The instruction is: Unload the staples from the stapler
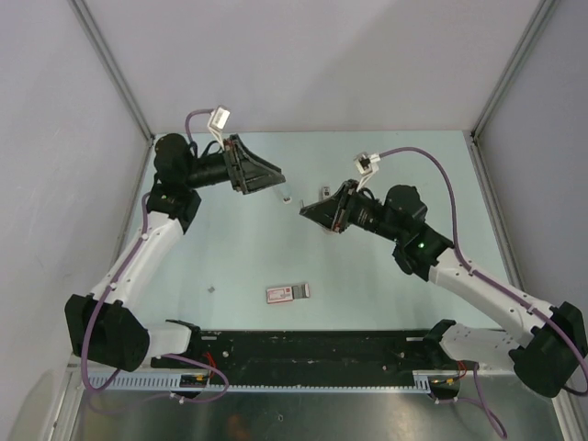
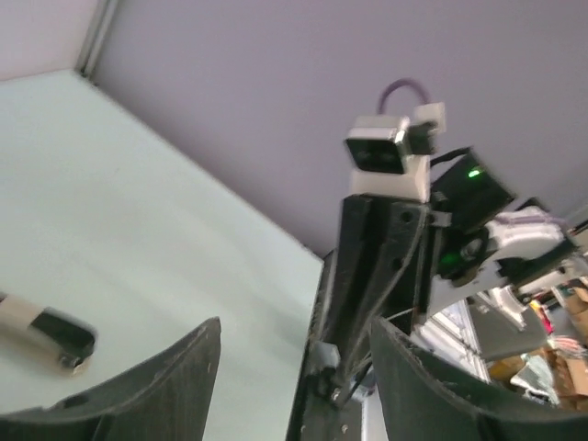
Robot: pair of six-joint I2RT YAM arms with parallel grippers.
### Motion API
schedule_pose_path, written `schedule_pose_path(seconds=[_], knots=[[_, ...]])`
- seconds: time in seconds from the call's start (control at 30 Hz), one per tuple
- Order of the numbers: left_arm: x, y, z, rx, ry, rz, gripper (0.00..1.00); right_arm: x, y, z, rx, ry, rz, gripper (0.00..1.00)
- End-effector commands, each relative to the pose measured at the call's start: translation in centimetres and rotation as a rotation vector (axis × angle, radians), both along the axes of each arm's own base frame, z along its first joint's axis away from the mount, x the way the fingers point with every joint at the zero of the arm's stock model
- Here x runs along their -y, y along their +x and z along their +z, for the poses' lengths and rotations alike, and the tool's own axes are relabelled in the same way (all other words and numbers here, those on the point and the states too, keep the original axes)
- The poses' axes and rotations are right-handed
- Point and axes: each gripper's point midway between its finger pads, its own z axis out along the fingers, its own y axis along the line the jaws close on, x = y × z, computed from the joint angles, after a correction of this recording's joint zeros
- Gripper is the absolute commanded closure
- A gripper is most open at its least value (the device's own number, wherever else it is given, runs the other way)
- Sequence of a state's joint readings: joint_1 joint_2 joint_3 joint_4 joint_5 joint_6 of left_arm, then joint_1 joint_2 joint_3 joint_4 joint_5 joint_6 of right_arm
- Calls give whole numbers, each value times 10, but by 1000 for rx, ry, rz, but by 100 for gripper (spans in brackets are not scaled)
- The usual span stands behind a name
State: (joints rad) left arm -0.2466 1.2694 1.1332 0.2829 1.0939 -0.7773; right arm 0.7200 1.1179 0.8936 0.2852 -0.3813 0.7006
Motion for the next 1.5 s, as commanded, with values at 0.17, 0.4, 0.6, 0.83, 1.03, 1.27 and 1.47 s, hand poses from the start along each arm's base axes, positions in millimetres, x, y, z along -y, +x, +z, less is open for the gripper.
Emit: schedule_pose_path(seconds=[0.17, 0.4, 0.6, 0.83, 1.03, 1.27, 1.47], knots=[[-35, 39, -116, 158, 483, 241, 32, 2, -26, -104, -161, -407, -59, 94], [-67, 36, -196, 261, 827, 270, 34, -5, -53, -188, -304, -697, -136, 96], [-78, 22, -238, 307, 973, 218, 36, -17, -73, -225, -329, -852, -161, 99], [-80, 13, -248, 300, 994, 193, 38, -23, -70, -249, -330, -960, -207, 100], [-80, 10, -247, 298, 986, 189, 38, -25, -64, -259, -315, -1027, -271, 100], [-77, 7, -245, 293, 975, 183, 38, -28, -63, -275, -338, -1051, -288, 99], [-75, 5, -243, 295, 964, 179, 38, -26, -63, -280, -354, -1067, -297, 98]])
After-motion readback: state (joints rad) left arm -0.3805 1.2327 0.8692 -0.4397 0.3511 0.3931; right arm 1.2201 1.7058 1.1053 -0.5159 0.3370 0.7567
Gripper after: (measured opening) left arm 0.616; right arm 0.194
